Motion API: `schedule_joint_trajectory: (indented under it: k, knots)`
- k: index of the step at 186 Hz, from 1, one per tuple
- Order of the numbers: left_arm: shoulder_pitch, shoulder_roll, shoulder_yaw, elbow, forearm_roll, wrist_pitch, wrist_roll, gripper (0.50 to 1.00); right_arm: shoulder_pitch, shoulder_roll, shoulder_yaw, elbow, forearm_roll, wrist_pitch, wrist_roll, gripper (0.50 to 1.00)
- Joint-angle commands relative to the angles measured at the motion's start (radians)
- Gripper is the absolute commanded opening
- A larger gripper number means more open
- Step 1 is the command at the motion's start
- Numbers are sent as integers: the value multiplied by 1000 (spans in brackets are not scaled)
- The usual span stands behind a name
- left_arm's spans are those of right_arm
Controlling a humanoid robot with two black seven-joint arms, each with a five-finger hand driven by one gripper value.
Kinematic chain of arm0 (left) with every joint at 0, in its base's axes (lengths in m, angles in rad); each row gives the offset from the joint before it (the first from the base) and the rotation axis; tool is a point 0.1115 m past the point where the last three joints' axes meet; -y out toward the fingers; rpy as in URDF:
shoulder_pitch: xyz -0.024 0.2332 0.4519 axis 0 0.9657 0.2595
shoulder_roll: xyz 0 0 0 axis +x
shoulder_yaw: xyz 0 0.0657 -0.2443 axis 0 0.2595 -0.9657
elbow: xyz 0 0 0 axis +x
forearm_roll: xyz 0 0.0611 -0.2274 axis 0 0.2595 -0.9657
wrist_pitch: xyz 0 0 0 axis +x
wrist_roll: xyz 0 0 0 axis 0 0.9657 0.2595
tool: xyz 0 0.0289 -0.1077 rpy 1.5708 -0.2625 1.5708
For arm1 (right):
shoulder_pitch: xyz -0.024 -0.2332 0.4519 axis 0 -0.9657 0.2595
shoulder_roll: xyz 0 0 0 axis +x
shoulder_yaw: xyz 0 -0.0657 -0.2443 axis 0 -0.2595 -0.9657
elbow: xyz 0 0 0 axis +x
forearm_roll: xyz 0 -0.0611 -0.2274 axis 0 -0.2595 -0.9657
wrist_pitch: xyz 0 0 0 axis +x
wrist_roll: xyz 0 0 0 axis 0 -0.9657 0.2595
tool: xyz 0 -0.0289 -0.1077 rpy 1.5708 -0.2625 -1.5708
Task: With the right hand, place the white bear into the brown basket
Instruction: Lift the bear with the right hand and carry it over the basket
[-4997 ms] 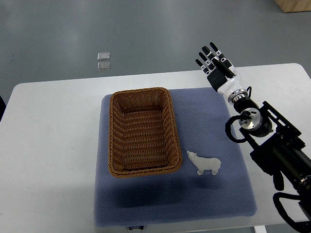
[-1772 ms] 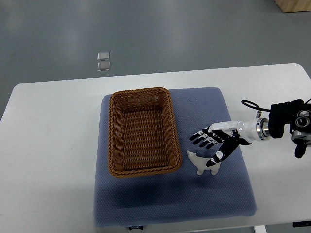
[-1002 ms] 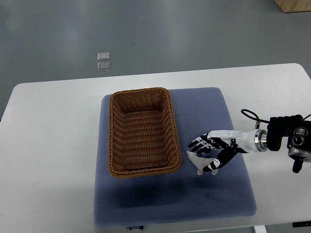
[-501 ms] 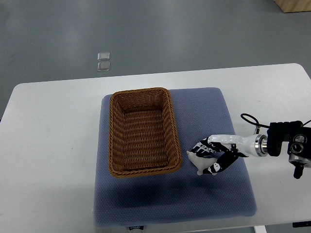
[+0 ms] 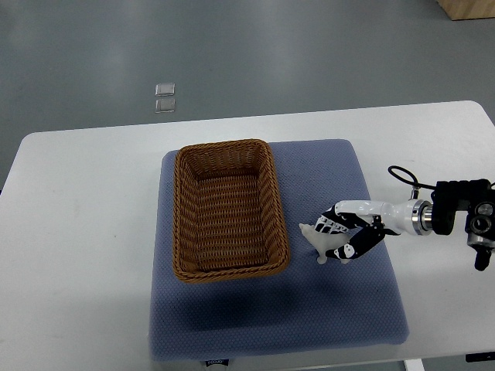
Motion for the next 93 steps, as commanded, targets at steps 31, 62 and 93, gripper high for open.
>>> schedule_joint_trajectory:
  k: [31, 62, 93]
  knots:
    - [0, 0, 0, -5, 0, -1, 0, 1000, 228, -59, 60, -11, 23, 73, -7, 500]
    - [0, 0, 1, -9, 0, -1, 0, 1000, 357, -16, 41, -55, 49, 67, -10, 500]
    - [0, 0, 0, -8, 0, -1, 0, 1000, 402, 162, 0, -195, 39, 54, -10, 500]
